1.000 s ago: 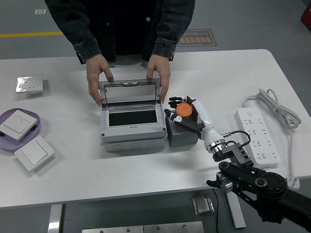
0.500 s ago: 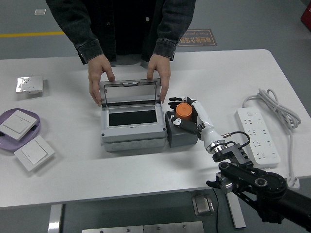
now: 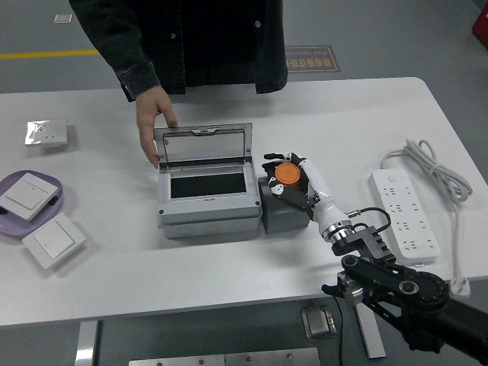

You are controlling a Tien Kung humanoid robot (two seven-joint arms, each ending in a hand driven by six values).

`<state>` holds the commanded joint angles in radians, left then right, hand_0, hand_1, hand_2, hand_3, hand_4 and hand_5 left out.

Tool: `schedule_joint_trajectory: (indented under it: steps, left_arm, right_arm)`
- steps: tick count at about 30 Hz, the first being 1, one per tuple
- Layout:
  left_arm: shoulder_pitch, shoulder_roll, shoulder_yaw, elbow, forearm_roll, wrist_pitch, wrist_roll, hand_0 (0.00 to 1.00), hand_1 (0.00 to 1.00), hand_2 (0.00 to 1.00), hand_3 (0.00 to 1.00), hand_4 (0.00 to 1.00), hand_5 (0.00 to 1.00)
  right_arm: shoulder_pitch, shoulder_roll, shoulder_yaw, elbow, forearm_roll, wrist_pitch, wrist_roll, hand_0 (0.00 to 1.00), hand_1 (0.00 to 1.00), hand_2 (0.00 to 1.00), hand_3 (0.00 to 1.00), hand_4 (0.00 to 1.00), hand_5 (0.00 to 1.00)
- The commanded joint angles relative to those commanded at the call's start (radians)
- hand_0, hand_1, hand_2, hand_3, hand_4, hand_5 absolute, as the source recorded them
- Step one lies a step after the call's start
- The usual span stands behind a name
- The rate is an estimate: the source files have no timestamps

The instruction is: Pick up the cylinder from the cube,place it in the box,flap close box

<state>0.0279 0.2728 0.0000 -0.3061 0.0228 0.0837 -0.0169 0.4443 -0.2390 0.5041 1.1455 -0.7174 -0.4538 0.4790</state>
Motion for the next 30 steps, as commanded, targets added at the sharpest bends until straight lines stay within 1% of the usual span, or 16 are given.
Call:
schedule_joint_trajectory:
  steps: [5, 6, 11, 12, 17, 18, 23, 24, 27, 29, 30]
  left_arm:
    - [0.002, 0.001, -0.004, 0.001, 0.001, 0.001, 0.001, 0.611, 0.622, 0.587, 0.609, 0.684, 0.200]
    - [0.003, 0.001, -0.004, 0.001, 0.001, 0.000, 0.001, 0.611, 0.622, 0.587, 0.609, 0.684, 0.199]
    - [0.003, -0.001, -0.008, 0.001, 0.004, 0.000, 0.002, 0.611, 0.622, 0.587, 0.609, 0.684, 0.199]
    - [0.004, -0.001, -0.007, 0.001, 0.002, 0.000, 0.001, 0.611, 0.621, 0.588, 0.609, 0.683, 0.196]
    - [0.008, -0.004, -0.025, 0.005, 0.017, 0.001, 0.012, 0.611, 0.621, 0.588, 0.609, 0.683, 0.196]
    - [0.010, -0.005, -0.033, 0.006, 0.024, 0.001, 0.017, 0.611, 0.622, 0.589, 0.610, 0.685, 0.199]
    - [0.016, -0.005, -0.056, 0.010, 0.045, 0.002, 0.031, 0.611, 0.622, 0.589, 0.610, 0.685, 0.199]
    - [0.017, -0.005, -0.059, 0.010, 0.048, 0.002, 0.033, 0.610, 0.621, 0.588, 0.610, 0.686, 0.201]
    - [0.018, -0.004, -0.066, 0.011, 0.054, 0.003, 0.037, 0.610, 0.621, 0.588, 0.610, 0.686, 0.201]
    - [0.019, -0.004, -0.069, 0.011, 0.057, 0.003, 0.039, 0.610, 0.621, 0.588, 0.610, 0.686, 0.201]
    - [0.019, -0.004, -0.070, 0.012, 0.058, 0.003, 0.039, 0.611, 0.622, 0.589, 0.610, 0.689, 0.204]
  right_arm:
    - [-0.002, 0.000, 0.002, 0.004, 0.007, -0.014, 0.015, 0.561, 0.533, 0.479, 0.428, 0.026, 0.002]
    - [-0.003, 0.000, 0.003, 0.005, 0.009, -0.017, 0.019, 0.466, 0.465, 0.416, 0.346, 0.002, 0.002]
    - [-0.004, 0.000, 0.021, 0.021, 0.001, -0.029, 0.026, 0.466, 0.465, 0.416, 0.346, 0.002, 0.002]
    - [-0.004, 0.000, 0.028, 0.027, -0.008, -0.030, 0.019, 0.442, 0.422, 0.370, 0.314, 0.002, 0.002]
    - [-0.009, -0.002, 0.057, 0.070, -0.072, -0.023, -0.032, 0.442, 0.422, 0.370, 0.314, 0.002, 0.002]
    - [-0.010, -0.003, 0.063, 0.090, -0.095, -0.024, -0.048, 0.428, 0.410, 0.355, 0.305, 0.002, 0.002]
    - [-0.001, -0.005, 0.065, 0.171, -0.177, -0.028, -0.120, 0.428, 0.410, 0.355, 0.305, 0.002, 0.002]
    - [0.003, -0.004, 0.062, 0.187, -0.195, -0.028, -0.138, 0.398, 0.366, 0.293, 0.255, 0.002, 0.002]
    - [0.025, 0.005, 0.052, 0.234, -0.251, -0.029, -0.195, 0.398, 0.366, 0.293, 0.255, 0.002, 0.002]
    - [0.043, 0.019, 0.054, 0.255, -0.298, -0.016, -0.238, 0.398, 0.366, 0.293, 0.255, 0.002, 0.002]
    - [0.054, 0.028, 0.058, 0.263, -0.324, -0.004, -0.262, 0.214, 0.247, 0.226, 0.202, 0.002, 0.002]
